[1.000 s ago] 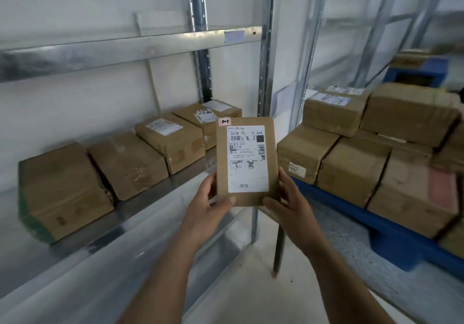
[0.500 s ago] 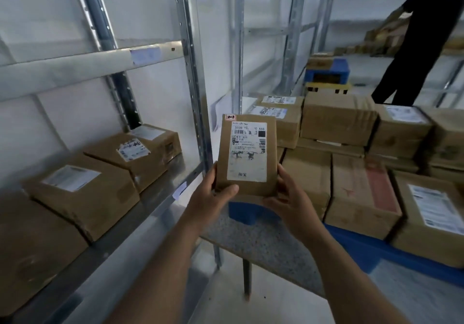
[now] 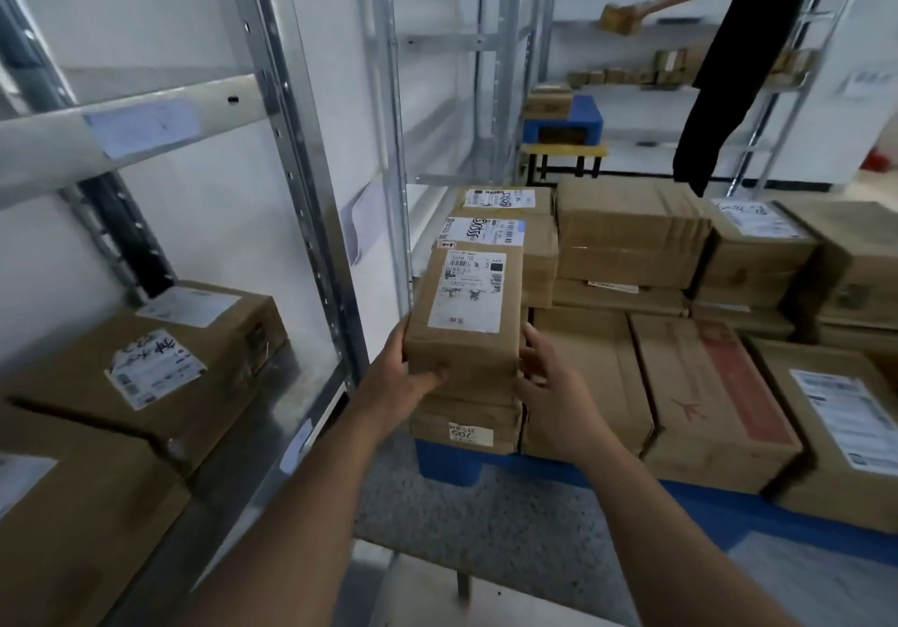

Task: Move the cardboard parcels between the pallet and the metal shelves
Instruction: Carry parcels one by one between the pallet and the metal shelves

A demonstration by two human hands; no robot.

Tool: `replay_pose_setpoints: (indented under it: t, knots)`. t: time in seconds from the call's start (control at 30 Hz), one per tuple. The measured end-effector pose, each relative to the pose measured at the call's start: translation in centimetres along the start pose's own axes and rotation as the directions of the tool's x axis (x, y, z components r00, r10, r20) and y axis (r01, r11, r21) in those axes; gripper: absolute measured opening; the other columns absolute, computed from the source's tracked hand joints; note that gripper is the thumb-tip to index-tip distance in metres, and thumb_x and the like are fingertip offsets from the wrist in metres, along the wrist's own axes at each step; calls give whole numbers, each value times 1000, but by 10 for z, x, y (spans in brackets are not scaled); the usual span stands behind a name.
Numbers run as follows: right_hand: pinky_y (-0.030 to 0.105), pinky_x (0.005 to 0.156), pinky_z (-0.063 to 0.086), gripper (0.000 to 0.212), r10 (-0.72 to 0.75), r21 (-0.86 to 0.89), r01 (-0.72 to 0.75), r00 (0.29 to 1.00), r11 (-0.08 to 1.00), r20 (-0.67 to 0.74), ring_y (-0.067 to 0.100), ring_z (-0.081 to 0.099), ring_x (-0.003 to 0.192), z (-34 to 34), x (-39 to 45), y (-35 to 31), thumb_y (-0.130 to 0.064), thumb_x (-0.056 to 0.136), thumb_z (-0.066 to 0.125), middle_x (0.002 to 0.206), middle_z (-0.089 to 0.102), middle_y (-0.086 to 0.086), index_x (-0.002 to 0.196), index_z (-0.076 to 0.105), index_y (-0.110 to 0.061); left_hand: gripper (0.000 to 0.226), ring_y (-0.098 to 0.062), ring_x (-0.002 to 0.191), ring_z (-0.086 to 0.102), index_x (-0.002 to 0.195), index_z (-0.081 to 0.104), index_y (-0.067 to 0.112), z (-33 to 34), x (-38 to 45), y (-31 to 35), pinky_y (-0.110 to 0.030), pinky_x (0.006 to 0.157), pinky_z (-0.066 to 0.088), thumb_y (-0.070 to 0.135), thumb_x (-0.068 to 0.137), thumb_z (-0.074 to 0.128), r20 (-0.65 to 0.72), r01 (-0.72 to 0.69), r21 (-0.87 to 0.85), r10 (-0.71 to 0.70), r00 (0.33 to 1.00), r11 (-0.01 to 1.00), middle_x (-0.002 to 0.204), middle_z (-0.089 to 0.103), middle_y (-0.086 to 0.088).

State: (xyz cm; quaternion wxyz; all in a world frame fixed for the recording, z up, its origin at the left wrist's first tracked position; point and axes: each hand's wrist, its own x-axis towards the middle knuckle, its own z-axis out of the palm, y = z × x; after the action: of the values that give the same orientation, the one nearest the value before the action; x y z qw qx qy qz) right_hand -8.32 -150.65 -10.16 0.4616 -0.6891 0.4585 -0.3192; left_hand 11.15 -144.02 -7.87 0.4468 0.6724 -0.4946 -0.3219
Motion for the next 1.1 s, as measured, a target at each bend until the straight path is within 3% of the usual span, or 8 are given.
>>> replay_pose_setpoints:
  t: [0.1, 0.27, 0.37, 0.6, 0.73, 0.9, 1.0, 1.1]
  knots:
    - [40, 91, 53, 74, 31, -23, -31, 999, 999, 8, 12, 54, 115, 5, 6, 10, -17, 88, 64, 134, 53, -8, 147, 24, -39, 68, 26, 76, 52, 135, 35, 40, -1, 9, -18, -1, 56, 41, 31, 79, 73, 48, 44, -7, -44, 998, 999, 87, 56, 43]
    - [38, 92, 52, 83, 31, -160, -27, 999, 987, 23, 7, 54, 113, 11, 10, 15, -21, 84, 68, 133, 52, -13, 148, 18, -39, 69, -5, 108, 53, 141, 36, 24, -1, 18, -38, -10, 80, 42, 28, 82, 71, 94, 82, 46, -86, 992, 996, 133, 54, 7]
    - [38, 93, 51, 87, 14, -277, -12, 1000, 961, 5, 9, 52, 116, 13, 10, 16, -23, 84, 69, 134, 52, -11, 149, 13, -39, 67, -14, 116, 53, 141, 37, 22, -1, 19, -42, -24, 92, 44, 25, 83, 70, 98, 73, 86, -81, 992, 994, 134, 54, 3]
    - [40, 96, 48, 87, 5, -355, -8, 1000, 935, -8, 15, 51, 117, 19, 12, 13, -24, 85, 67, 131, 53, -4, 150, 10, -35, 64, -20, 117, 53, 141, 38, 18, -1, 21, -43, -38, 100, 44, 18, 84, 69, 71, 80, 123, -90, 993, 989, 132, 55, -2]
    - [38, 97, 47, 86, 15, -340, -13, 1000, 940, 3, 15, 51, 118, 16, 12, 11, -22, 85, 67, 134, 51, -4, 150, 12, -34, 65, -15, 118, 50, 140, 36, 25, -1, 18, -41, -29, 96, 43, 19, 84, 69, 71, 75, 120, -84, 994, 990, 132, 54, 3]
    - [32, 90, 46, 86, 29, -343, -33, 999, 939, -15, 15, 51, 112, 10, 2, 3, -24, 85, 67, 133, 52, -1, 150, 10, -33, 81, 2, 105, 40, 142, 15, 48, 0, 3, -35, 0, 73, 36, 22, 85, 67, 41, 3, 194, -11, 999, 981, 114, 43, 26]
    - [39, 101, 44, 78, -64, -421, 29, 996, 907, -69, 16, 45, 122, 8, -11, -2, -27, 85, 66, 136, 47, -2, 148, 20, -29, 76, -5, 118, 38, 138, 13, 55, 1, -16, -30, -25, 93, 40, 29, 87, 63, -38, 0, 197, 8, 999, 980, 132, 38, 21]
    - [32, 96, 43, 72, -174, -478, 105, 979, 872, -104, 14, 45, 118, 10, -30, -6, -27, 86, 63, 127, 49, -7, 146, 25, -25, 73, -23, 138, 30, 146, 17, 38, 1, -42, -30, -50, 109, 32, 39, 88, 60, -163, 72, 212, -38, 986, 975, 152, 30, 2]
